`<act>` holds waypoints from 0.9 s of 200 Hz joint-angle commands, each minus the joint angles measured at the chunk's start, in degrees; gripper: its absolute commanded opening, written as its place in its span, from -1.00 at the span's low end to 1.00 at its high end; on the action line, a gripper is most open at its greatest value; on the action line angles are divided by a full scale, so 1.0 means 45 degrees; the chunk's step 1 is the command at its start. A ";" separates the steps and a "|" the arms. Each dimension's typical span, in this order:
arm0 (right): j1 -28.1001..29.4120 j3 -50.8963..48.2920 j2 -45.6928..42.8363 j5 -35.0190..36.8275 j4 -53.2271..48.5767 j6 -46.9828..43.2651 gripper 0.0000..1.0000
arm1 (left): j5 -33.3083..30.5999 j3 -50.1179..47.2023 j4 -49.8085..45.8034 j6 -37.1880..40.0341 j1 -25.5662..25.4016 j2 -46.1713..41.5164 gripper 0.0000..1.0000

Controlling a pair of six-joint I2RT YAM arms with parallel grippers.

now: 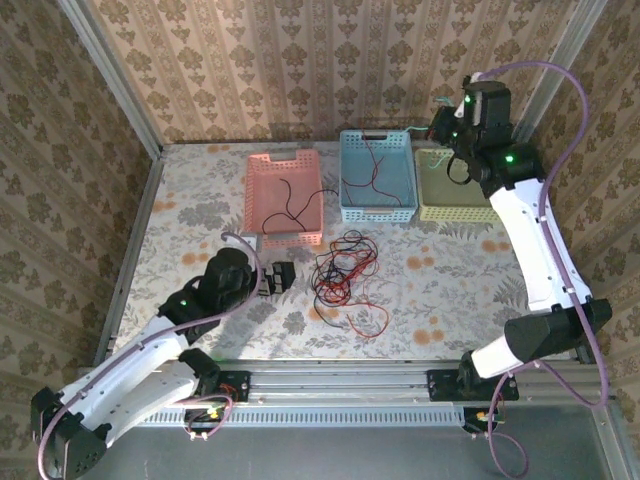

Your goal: Untangle the cables

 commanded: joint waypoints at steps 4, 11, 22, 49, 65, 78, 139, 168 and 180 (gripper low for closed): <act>-0.0783 -0.0289 0.0204 0.1319 0.0815 0.0852 -1.00 | 0.0009 -0.0096 -0.0261 -0.0011 0.0231 -0.0002 1.00; -0.1037 -0.0478 0.0351 0.1226 0.0835 0.1009 -1.00 | 0.0040 -0.0096 -0.0206 -0.0025 0.0268 0.0067 1.00; -0.1365 -0.0887 0.0560 0.1167 0.0877 0.1267 -1.00 | 0.0101 -0.0122 -0.0039 -0.0062 0.0275 0.0204 1.00; -0.1794 -0.2478 0.0923 0.1904 0.1746 0.1423 -1.00 | 0.0333 -0.0170 0.0381 -0.0215 0.0334 0.0649 1.00; -0.2118 -0.3495 0.1104 0.2192 0.2208 0.1723 -1.00 | 0.0476 -0.0144 0.0533 -0.0258 0.0346 0.0959 1.00; -0.2325 -0.4469 0.1159 0.2499 0.2705 0.1921 -1.00 | 0.0563 -0.0057 0.0577 -0.0286 0.0344 0.1190 1.00; -0.3292 -0.5222 0.1548 0.0484 0.2588 0.2219 -0.12 | 0.0840 0.0239 0.1072 -0.0327 0.0357 0.2164 1.00; -0.3034 -0.5866 0.0235 -0.0113 0.2595 0.2164 -0.07 | 0.0978 0.0671 0.1053 -0.0255 0.0353 0.3003 1.00; -0.2592 -0.6701 -0.0744 -0.0277 0.2771 0.2203 -0.07 | 0.1087 0.0776 0.1173 -0.0267 0.0354 0.3373 1.00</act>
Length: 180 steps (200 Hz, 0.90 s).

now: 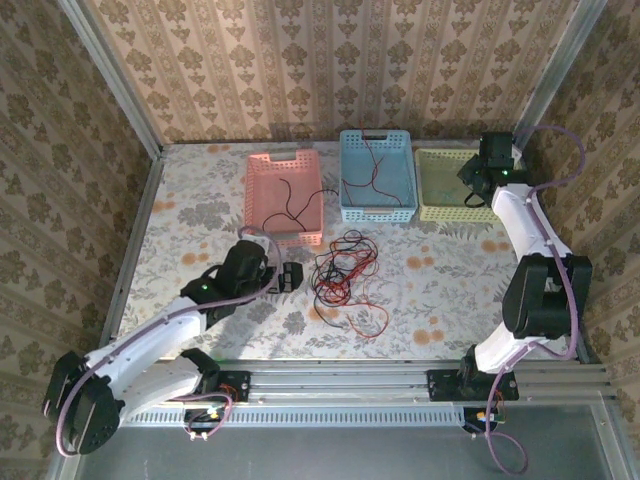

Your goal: Untangle the cables

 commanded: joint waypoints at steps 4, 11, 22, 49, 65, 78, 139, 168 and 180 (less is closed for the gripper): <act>0.0859 -0.1258 -0.2365 -0.0725 0.0431 0.0048 -0.07 | 0.0385 0.0658 0.0426 -0.0131 0.0057 0.0650 1.00; 0.1364 -0.1819 -0.3101 -0.0770 0.0551 -0.0060 -0.07 | 0.0503 0.0727 0.0518 -0.0124 0.0049 0.0877 1.00; 0.2445 -0.2794 -0.4144 -0.0674 0.0626 -0.0360 -0.06 | 0.0718 0.0911 0.0541 -0.0060 0.0042 0.1242 0.99; 0.5288 -0.5096 -0.5938 -0.0373 0.0538 -0.1015 0.04 | 0.1447 0.1462 0.0018 0.0273 0.0015 0.1607 0.96; 0.6448 -0.6164 -0.6401 -0.0606 0.0052 -0.0839 0.13 | 0.1594 0.1675 -0.0435 0.0556 0.0007 0.1396 0.96; 0.7130 -0.6764 -0.6501 -0.1127 -0.0406 -0.0846 0.14 | 0.1642 0.1808 -0.0753 0.0720 0.0004 0.1122 0.96; 0.7683 -0.8767 -0.8437 -0.0362 -0.0808 0.0186 -0.29 | 0.1700 0.0710 0.1308 -0.1445 0.0038 -0.0885 1.00; 0.7745 -0.8696 -0.9099 0.0430 -0.1320 -0.0238 -0.31 | 0.0457 0.0669 0.1909 -0.1273 0.0081 -0.1503 0.98; 0.7818 -0.8822 -0.9193 0.0602 -0.1221 -0.0516 -0.32 | -0.0127 0.0720 0.1963 -0.0888 0.0115 -0.1623 0.97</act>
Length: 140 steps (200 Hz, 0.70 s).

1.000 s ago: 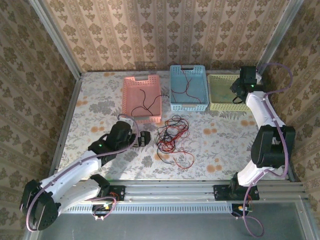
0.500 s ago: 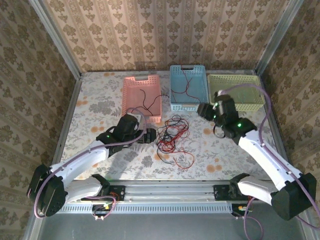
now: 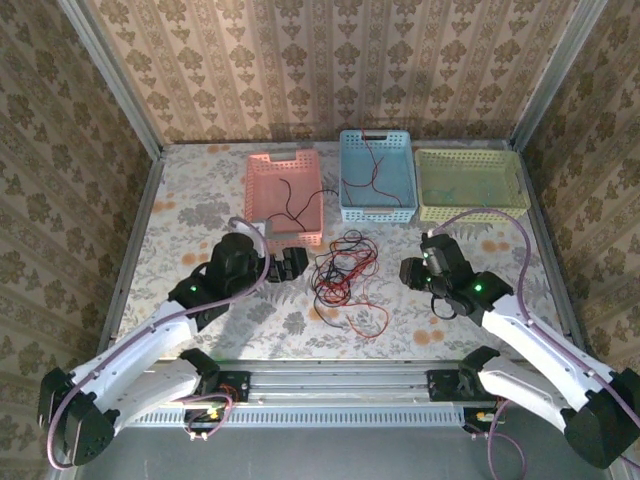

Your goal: Untangle the cables

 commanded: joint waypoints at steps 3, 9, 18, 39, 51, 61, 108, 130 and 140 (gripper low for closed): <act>0.0183 -0.0054 -0.0220 0.1057 -0.0266 -0.0201 -0.32 | -0.1431 -0.0042 0.0844 0.0112 0.0108 -0.0396 0.97; 0.0183 -0.0116 -0.0201 0.0998 -0.0163 -0.0148 -0.30 | -0.1753 -0.0091 0.0937 0.0053 0.0117 -0.0425 0.95; 0.0193 -0.0245 -0.0092 0.0685 0.0169 -0.0156 -0.27 | -0.2013 -0.0339 0.1334 0.0065 0.0132 -0.0419 0.92; 0.0184 -0.0502 0.0682 -0.0134 0.1391 -0.0360 -0.20 | -0.2830 -0.1358 0.2458 -0.0808 0.0127 -0.0385 0.91; 0.0192 -0.0515 0.1251 -0.0475 0.2175 -0.0696 -0.15 | -0.2474 -0.2136 0.3648 -0.0963 0.0219 -0.0193 0.95; 0.0164 -0.0335 0.1719 -0.0836 0.2612 -0.1164 -0.14 | -0.1714 -0.2274 0.3991 -0.0656 0.0396 0.0126 0.97; 0.0164 0.1462 0.4142 -0.2947 0.2770 -0.2083 -0.26 | 0.0244 -0.1269 0.3417 -0.0330 0.0469 0.1682 0.94; 0.0183 0.1363 0.4925 -0.3850 0.3512 -0.1568 -0.31 | 0.0844 -0.0919 0.3532 -0.0336 0.0374 0.2706 0.88; 0.0204 0.1278 0.5271 -0.4254 0.3797 -0.1495 -0.30 | 0.1024 -0.0740 0.3483 -0.0396 0.0298 0.3218 0.87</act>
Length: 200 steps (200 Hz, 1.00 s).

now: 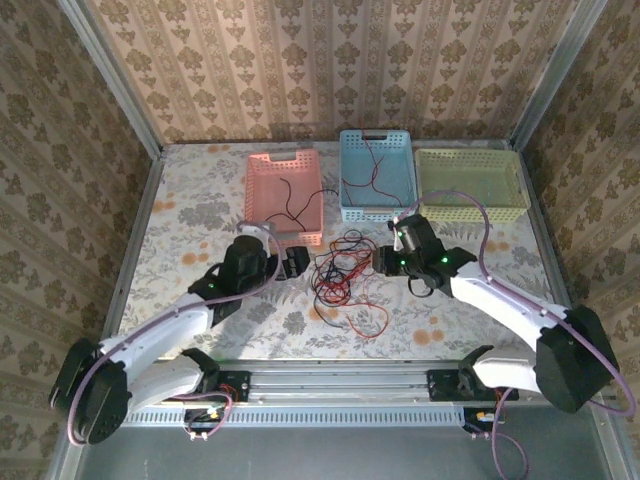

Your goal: Untangle the cables

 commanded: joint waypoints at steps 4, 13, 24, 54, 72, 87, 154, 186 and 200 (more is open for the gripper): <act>0.0119 -0.0020 0.0806 -0.1590 0.0830 0.0085 -0.29 | 0.1135 0.0707 0.0384 0.0016 -0.0136 0.1091 0.85; 0.0173 -0.0059 0.1067 -0.1712 0.1015 0.0160 -0.28 | 0.1356 0.0873 0.0384 -0.0004 -0.0215 0.1519 0.83; 0.0213 -0.0098 0.1392 -0.1890 0.1298 0.0243 -0.26 | 0.1593 0.0998 0.0540 -0.0070 -0.0361 0.2058 0.80; 0.0295 0.0200 0.2954 -0.2519 0.2022 0.0494 -0.26 | 0.1698 0.1296 0.0784 -0.0016 -0.0762 0.3201 0.68; 0.0449 0.0412 0.3758 -0.2700 0.2547 0.0689 -0.26 | 0.1616 0.1349 0.0903 0.0055 -0.0828 0.3554 0.58; 0.0596 0.0649 0.4400 -0.2712 0.2774 0.0806 -0.26 | 0.1527 0.1312 0.0983 0.0083 -0.0829 0.3628 0.47; 0.0823 0.0384 0.3619 -0.1747 0.2616 0.0975 -1.00 | 0.1450 0.0749 0.1306 0.0205 -0.0800 0.3380 -0.59; 0.0892 0.0058 0.1860 -0.1126 0.1680 0.0822 -1.00 | 0.1447 0.0636 0.1323 0.0320 -0.0717 0.3249 -1.00; 0.0941 0.0073 0.0762 -0.0891 0.1157 0.0709 -1.00 | 0.1440 0.0688 0.1241 0.0413 -0.0695 0.3293 -1.00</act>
